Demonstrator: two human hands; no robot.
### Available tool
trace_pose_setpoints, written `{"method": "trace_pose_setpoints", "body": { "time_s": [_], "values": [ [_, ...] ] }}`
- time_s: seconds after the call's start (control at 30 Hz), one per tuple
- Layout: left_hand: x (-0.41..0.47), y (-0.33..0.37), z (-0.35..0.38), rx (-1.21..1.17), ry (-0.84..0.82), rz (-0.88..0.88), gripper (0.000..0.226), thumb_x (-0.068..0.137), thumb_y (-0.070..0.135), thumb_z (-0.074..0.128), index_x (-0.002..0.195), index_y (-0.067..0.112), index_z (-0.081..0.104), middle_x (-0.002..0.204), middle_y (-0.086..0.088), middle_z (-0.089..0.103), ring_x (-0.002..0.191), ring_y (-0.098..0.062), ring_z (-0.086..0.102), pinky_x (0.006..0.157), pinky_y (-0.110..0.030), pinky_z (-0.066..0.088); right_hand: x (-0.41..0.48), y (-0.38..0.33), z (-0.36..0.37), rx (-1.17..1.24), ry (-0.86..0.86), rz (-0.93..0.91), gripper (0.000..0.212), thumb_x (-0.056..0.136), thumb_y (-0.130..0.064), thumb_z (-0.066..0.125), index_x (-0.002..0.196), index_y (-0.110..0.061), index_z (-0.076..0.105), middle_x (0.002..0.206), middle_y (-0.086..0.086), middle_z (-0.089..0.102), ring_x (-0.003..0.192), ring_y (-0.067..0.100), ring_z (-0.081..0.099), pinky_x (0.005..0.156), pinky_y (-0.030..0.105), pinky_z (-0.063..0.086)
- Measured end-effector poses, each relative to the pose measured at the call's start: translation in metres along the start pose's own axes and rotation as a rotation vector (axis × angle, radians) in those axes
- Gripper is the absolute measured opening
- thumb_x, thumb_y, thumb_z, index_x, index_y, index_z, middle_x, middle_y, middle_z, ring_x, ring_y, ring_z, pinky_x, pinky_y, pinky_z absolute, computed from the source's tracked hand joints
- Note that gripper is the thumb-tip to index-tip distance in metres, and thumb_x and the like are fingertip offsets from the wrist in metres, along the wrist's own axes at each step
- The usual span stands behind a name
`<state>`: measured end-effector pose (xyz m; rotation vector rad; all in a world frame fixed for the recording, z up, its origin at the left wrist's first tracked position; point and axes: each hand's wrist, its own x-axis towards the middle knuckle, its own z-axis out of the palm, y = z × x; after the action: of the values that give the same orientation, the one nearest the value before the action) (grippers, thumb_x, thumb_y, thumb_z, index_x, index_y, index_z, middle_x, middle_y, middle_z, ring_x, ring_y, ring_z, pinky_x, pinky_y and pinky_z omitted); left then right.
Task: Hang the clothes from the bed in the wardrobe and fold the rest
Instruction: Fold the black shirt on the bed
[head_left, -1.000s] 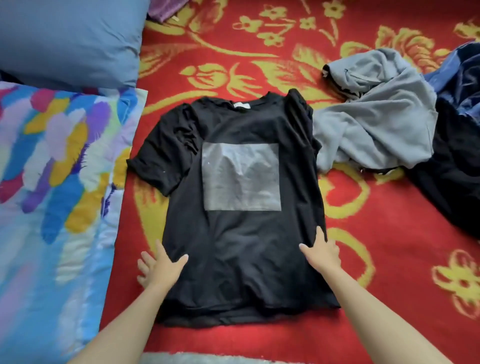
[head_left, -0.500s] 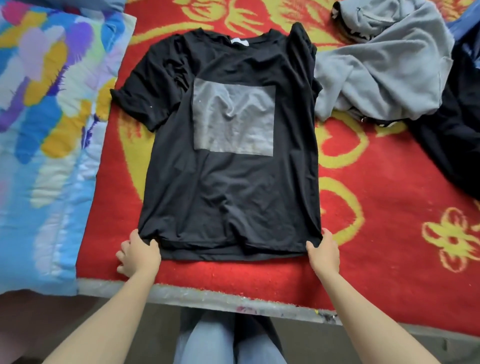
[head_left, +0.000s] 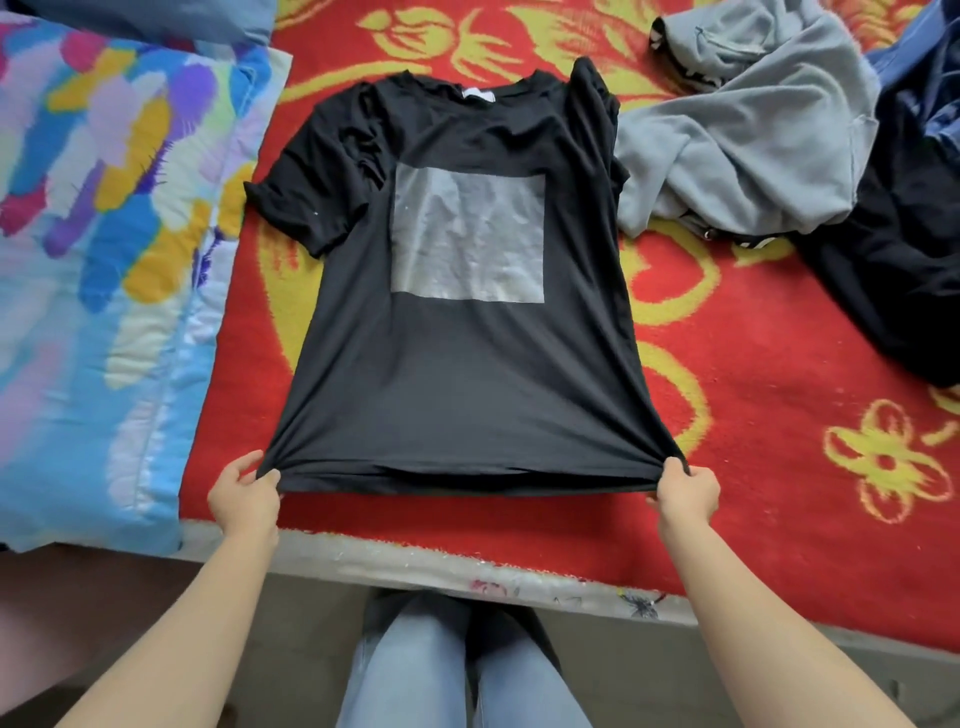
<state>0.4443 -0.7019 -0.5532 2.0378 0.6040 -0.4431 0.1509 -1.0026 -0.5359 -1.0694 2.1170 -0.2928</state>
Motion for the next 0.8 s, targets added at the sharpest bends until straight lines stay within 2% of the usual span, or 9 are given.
{"method": "trace_pose_setpoints", "body": {
  "time_s": [0.03,0.1,0.13,0.3,0.37,0.43,0.5,0.7,0.8],
  "values": [
    [-0.002,0.001,-0.007,-0.026,0.003,-0.005,0.037,0.085,-0.012,0.054,0.119,0.004,0.059,0.117,-0.024,0.059,0.078,-0.019,0.056,0.063,-0.026,0.046,-0.003,-0.003,-0.006,0.049,-0.001,0.003,0.007,0.086,-0.009,0.051,0.091,-0.004,0.05,0.097,0.021,0.057,0.072,0.038,0.061,0.064,0.038,0.056],
    [-0.003,-0.001,-0.017,-0.061,0.016,-0.026,0.036,0.085,-0.011,0.055,0.118,0.003,0.06,0.118,-0.02,0.059,0.088,-0.021,0.055,0.062,-0.024,0.045,-0.005,-0.003,-0.013,0.081,-0.001,0.022,0.006,0.086,-0.005,0.051,0.091,-0.008,0.049,0.091,0.014,0.052,0.053,0.024,0.052,0.037,0.025,0.048],
    [-0.004,-0.002,-0.021,-0.072,0.024,-0.037,0.035,0.085,-0.01,0.056,0.117,0.003,0.06,0.116,-0.018,0.06,0.089,-0.021,0.054,0.061,-0.022,0.044,-0.004,-0.001,-0.016,0.08,-0.005,0.031,0.007,0.086,-0.004,0.052,0.091,-0.008,0.049,0.089,0.012,0.051,0.049,0.02,0.049,0.033,0.024,0.045],
    [-0.014,-0.018,-0.033,-0.151,0.011,-0.108,0.034,0.086,-0.013,0.052,0.118,-0.003,0.057,0.083,0.001,0.057,0.072,-0.012,0.053,0.061,-0.02,0.042,-0.004,0.015,-0.034,0.016,0.007,0.062,0.01,0.084,-0.003,0.054,0.093,-0.008,0.052,0.082,0.009,0.051,0.049,0.023,0.05,0.05,0.032,0.048],
    [-0.019,-0.03,-0.04,-0.148,0.034,-0.138,0.034,0.086,-0.013,0.051,0.118,-0.003,0.058,0.078,0.004,0.054,0.067,-0.009,0.051,0.056,-0.017,0.042,-0.004,0.025,-0.038,-0.063,0.008,0.053,0.011,0.083,-0.002,0.054,0.093,-0.007,0.053,0.088,0.014,0.056,0.064,0.031,0.058,0.062,0.041,0.05],
    [-0.023,-0.043,-0.048,-0.13,0.079,-0.168,0.034,0.085,-0.013,0.052,0.116,-0.002,0.06,0.074,0.004,0.053,0.061,-0.008,0.048,0.048,-0.013,0.04,-0.003,0.037,-0.039,-0.246,-0.016,0.025,0.017,0.082,-0.002,0.053,0.097,-0.005,0.058,0.1,0.019,0.062,0.088,0.037,0.061,0.071,0.036,0.045],
    [-0.028,-0.059,-0.057,-0.099,0.128,-0.186,0.033,0.085,-0.013,0.052,0.115,-0.002,0.061,0.071,0.003,0.051,0.058,-0.008,0.045,0.047,-0.015,0.038,-0.005,0.051,-0.041,-0.44,-0.073,0.017,0.023,0.081,-0.001,0.051,0.102,-0.003,0.061,0.106,0.021,0.063,0.097,0.038,0.059,0.072,0.031,0.039],
    [-0.033,-0.086,-0.076,0.049,0.192,-0.21,0.028,0.084,-0.011,0.054,0.107,-0.001,0.064,0.07,-0.002,0.052,0.057,-0.015,0.045,0.053,-0.024,0.038,-0.013,0.08,-0.042,-0.733,-0.252,0.083,0.024,0.079,-0.005,0.049,0.102,0.0,0.055,0.1,0.019,0.064,0.092,0.036,0.063,0.08,0.038,0.051],
    [-0.038,-0.087,-0.077,0.224,0.168,-0.149,0.028,0.083,-0.011,0.052,0.105,-0.001,0.065,0.092,-0.015,0.062,0.077,-0.025,0.052,0.059,-0.027,0.041,-0.017,0.08,-0.043,-0.809,-0.327,0.09,0.024,0.081,-0.004,0.047,0.103,0.001,0.054,0.084,0.015,0.06,0.089,0.034,0.064,0.071,0.035,0.048]
  ]
}}
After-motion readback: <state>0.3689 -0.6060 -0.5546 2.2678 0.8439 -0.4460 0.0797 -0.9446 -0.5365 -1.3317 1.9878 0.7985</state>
